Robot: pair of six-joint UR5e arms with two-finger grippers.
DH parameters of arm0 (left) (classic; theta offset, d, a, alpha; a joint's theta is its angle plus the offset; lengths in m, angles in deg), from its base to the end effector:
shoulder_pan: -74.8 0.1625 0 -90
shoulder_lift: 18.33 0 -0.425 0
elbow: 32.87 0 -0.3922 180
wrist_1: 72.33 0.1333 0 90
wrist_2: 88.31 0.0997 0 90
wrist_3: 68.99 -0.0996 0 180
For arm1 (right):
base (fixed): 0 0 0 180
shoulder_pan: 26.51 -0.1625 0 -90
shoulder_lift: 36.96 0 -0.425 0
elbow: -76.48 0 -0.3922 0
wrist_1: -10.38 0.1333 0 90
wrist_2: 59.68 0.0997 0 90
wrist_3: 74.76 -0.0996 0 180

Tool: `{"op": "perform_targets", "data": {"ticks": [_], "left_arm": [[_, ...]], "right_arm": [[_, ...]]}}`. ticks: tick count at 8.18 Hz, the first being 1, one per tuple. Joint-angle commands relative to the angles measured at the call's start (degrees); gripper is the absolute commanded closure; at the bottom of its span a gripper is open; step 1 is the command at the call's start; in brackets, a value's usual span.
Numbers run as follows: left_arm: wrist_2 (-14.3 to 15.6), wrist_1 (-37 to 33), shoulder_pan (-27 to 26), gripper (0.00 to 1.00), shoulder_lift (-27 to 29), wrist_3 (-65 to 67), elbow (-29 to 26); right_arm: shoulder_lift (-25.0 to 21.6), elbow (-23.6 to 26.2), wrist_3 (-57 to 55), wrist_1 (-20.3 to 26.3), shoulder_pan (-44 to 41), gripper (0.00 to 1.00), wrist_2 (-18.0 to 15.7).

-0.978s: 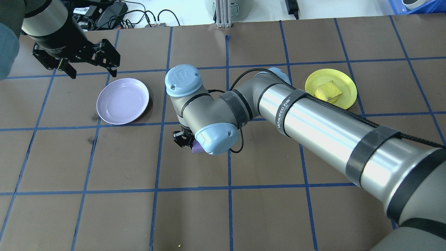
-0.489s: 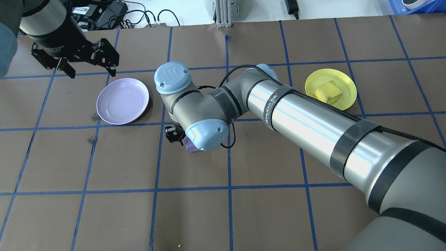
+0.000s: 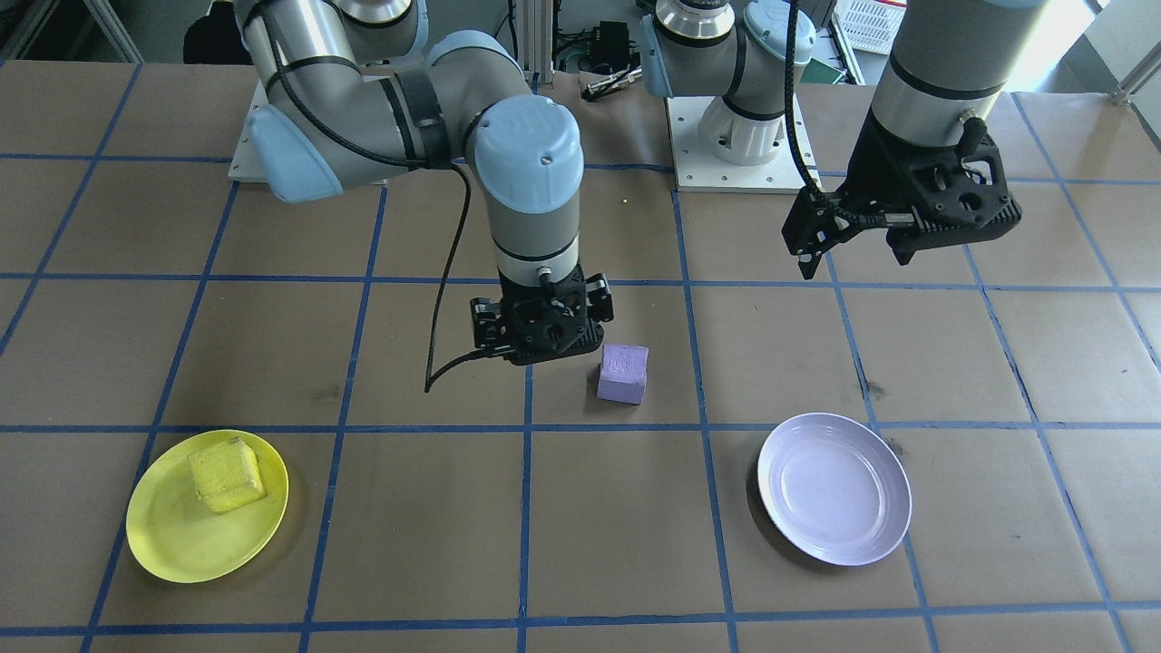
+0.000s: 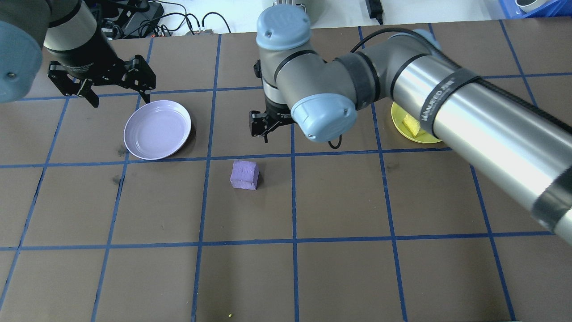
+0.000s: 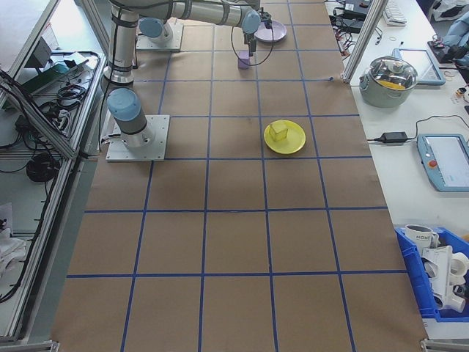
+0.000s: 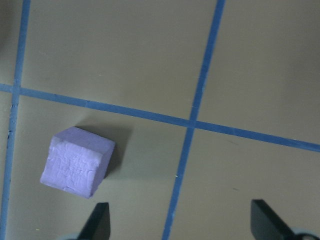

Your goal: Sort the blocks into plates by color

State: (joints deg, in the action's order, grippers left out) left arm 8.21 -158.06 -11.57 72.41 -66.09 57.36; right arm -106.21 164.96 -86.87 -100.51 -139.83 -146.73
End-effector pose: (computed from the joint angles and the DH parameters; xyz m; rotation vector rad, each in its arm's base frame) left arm -0.0899 -0.5096 0.4878 -0.1773 3.0211 -0.0861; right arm 0.3739 -0.5177 0.3342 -0.3023 3.0688 -0.0184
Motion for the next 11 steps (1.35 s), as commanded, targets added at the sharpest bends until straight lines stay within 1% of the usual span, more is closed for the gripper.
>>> {"op": "perform_targets", "data": {"ticks": [1,2,3,4,5,6,7,10,11], "left_arm": [[-10.0,-0.13,-3.79,0.0,4.34,1.48,0.3],[-10.12,0.47,-7.03,0.0,6.36,1.14,0.39],[-9.78,1.0,-9.76,0.0,8.03,0.79,0.3],[-9.95,1.53,-11.35,0.0,9.7,0.61,0.56],[-9.69,1.53,-12.33,0.0,11.37,-2.26,0.48],[-9.6,1.45,-12.42,0.0,12.87,-3.77,0.57],[-9.6,1.53,-12.77,0.0,14.54,-3.0,0.57],[-9.51,2.23,-13.3,0.0,19.29,-2.73,1.79],[-9.6,3.11,-13.3,0.0,19.91,-1.86,2.67]], "right_arm": [[-8.68,0.11,4.54,8.65,8.35,0.0,-0.31],[-11.06,0.02,5.16,12.16,10.38,0.0,-0.57],[-13.69,0.02,5.87,13.15,13.27,0.0,-0.49],[-17.11,0.19,6.57,14.81,15.82,0.0,-0.05],[-20.62,0.46,6.66,16.22,18.11,0.0,-0.4],[-22.31,0.81,6.66,17.54,18.65,0.0,-0.31],[-23.63,0.81,6.93,20.25,19.09,0.0,-0.49],[-25.14,0.72,11.06,22.2,19.27,0.0,-0.66],[-25.32,0.81,11.06,21.86,19.19,0.0,-0.32]]}}
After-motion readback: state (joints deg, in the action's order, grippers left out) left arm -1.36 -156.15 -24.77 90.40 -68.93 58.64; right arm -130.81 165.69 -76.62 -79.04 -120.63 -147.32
